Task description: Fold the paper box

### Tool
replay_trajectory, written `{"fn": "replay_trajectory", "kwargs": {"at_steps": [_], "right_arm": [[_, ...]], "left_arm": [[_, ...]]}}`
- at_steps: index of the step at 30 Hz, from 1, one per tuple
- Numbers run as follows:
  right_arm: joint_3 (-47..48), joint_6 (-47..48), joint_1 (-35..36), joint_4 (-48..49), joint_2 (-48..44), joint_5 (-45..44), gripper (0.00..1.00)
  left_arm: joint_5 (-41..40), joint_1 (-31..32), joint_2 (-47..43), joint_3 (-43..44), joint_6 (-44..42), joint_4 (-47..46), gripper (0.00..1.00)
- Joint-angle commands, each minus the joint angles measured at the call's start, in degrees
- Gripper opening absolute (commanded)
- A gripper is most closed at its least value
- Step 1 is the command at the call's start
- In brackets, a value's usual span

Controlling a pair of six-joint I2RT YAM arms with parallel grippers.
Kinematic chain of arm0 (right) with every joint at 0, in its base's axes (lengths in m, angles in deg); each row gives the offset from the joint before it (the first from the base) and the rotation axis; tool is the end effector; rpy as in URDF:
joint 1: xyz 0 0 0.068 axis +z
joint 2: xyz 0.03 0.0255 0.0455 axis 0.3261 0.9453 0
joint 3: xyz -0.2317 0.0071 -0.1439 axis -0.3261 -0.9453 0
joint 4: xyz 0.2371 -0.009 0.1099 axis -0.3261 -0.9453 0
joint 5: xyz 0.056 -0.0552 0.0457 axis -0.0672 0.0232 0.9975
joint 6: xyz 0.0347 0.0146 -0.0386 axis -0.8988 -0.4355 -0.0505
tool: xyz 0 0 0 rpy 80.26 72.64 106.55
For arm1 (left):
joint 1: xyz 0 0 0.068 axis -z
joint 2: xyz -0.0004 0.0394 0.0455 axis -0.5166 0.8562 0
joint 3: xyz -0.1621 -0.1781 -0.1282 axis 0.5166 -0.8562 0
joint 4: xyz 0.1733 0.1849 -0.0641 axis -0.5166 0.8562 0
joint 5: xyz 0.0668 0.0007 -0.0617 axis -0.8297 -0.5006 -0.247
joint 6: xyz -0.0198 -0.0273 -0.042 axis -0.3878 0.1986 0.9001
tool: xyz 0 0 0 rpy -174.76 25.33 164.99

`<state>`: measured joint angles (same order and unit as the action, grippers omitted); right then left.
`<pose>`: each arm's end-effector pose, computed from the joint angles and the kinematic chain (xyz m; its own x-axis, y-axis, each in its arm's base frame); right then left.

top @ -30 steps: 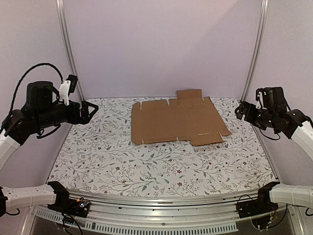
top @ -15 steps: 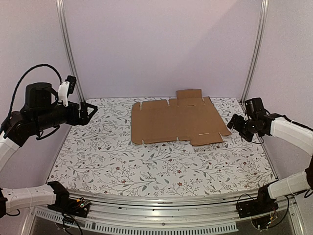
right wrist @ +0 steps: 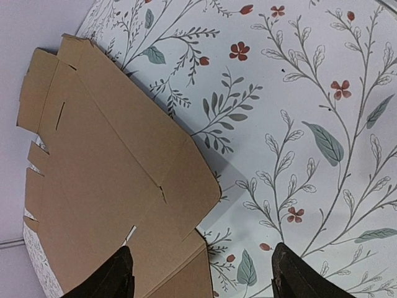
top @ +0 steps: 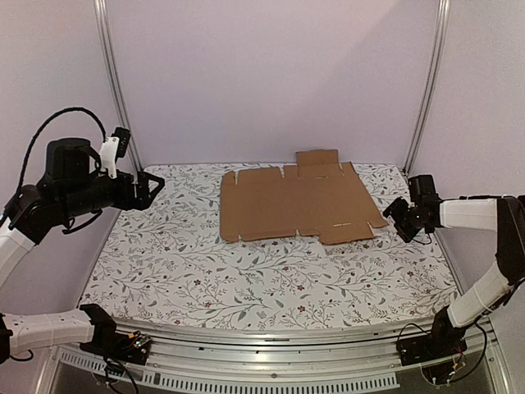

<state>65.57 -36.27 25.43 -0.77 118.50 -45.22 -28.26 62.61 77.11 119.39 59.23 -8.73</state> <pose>0.2930 0.0326 0.1783 -0.5092 0.7798 -0.3642 0.5702 0.6227 0.5358 0.1441 -0.0835 0.3809 -0.4538 -0.0174 -0.8909 0.3267 0.9269 -0.1846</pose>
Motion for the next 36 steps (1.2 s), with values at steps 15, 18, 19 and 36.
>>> {"fn": "replay_trajectory", "kwargs": {"at_steps": [15,18,19,36], "right_arm": [[0.5,-4.8,-3.8,17.0,13.8,6.2,0.54],[0.5,-4.7,-4.0,18.1,14.9,6.6,0.47],[0.5,-4.8,-4.0,18.6,15.2,6.9,0.43],[-3.1,-1.6,-4.1,22.0,10.4,8.1,0.00]], "left_arm": [[-1.7,0.5,2.5,-0.6,-1.5,1.2,1.00],[-1.6,0.2,2.9,-0.5,-1.5,1.2,0.99],[-1.5,0.1,3.0,-0.5,-1.5,1.2,0.99],[-0.2,-1.0,4.1,-0.4,-1.2,1.3,1.00]]}}
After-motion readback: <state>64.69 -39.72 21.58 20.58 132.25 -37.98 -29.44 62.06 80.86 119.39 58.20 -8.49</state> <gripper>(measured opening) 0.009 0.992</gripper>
